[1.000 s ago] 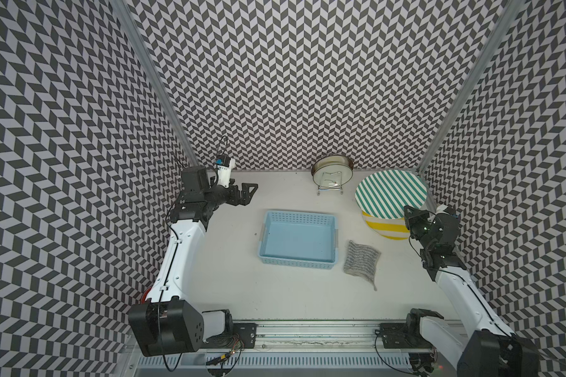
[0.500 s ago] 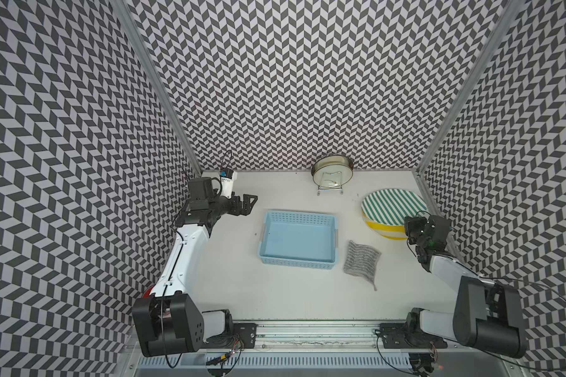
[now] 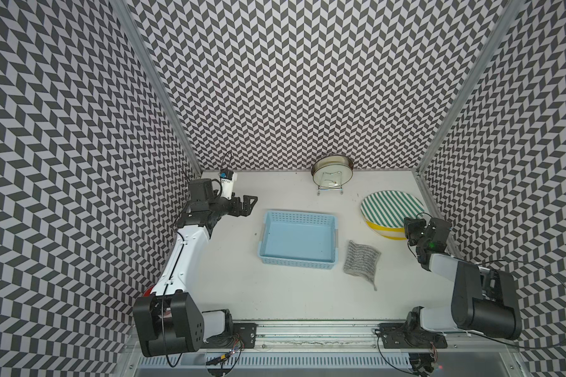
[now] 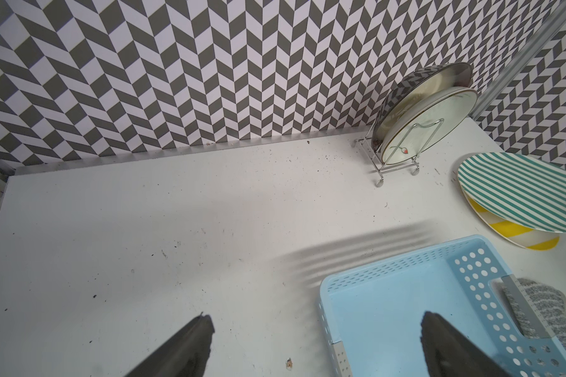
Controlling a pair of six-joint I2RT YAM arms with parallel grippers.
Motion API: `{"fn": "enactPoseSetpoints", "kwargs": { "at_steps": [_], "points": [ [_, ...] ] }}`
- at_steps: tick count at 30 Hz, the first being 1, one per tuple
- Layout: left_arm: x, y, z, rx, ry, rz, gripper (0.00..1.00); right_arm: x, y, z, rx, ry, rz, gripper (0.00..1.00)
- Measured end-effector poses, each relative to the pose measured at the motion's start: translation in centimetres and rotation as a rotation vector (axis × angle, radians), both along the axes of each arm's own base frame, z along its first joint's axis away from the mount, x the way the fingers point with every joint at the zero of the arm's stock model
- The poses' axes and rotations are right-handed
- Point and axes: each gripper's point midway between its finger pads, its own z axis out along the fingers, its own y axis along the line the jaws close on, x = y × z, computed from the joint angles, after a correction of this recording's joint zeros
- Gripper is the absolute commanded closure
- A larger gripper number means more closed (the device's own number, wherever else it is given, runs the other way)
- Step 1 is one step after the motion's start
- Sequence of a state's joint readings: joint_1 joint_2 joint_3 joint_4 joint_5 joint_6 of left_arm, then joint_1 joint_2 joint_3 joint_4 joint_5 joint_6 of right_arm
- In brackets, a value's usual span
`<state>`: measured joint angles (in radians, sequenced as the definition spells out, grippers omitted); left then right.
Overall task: Wipe the wet plate dry
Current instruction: Place the plate on the plate.
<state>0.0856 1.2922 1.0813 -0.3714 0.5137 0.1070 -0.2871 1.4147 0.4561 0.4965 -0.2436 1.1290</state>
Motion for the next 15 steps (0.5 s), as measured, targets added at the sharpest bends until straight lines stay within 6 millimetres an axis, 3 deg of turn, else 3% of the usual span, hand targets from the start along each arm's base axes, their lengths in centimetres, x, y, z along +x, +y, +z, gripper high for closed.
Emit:
{"fn": "enactPoseSetpoints", "kwargs": {
  "at_steps": [10, 15],
  "points": [
    [0.0, 0.0, -0.3, 0.000, 0.004, 0.000, 0.00, -2.1, -1.1, -2.5, -0.023, 0.106, -0.012, 0.41],
    [-0.2, 0.0, -0.9, 0.000, 0.016, 0.001, 0.00, -2.9, -1.9, -2.5, -0.038, 0.123, -0.025, 0.33]
  ]
}}
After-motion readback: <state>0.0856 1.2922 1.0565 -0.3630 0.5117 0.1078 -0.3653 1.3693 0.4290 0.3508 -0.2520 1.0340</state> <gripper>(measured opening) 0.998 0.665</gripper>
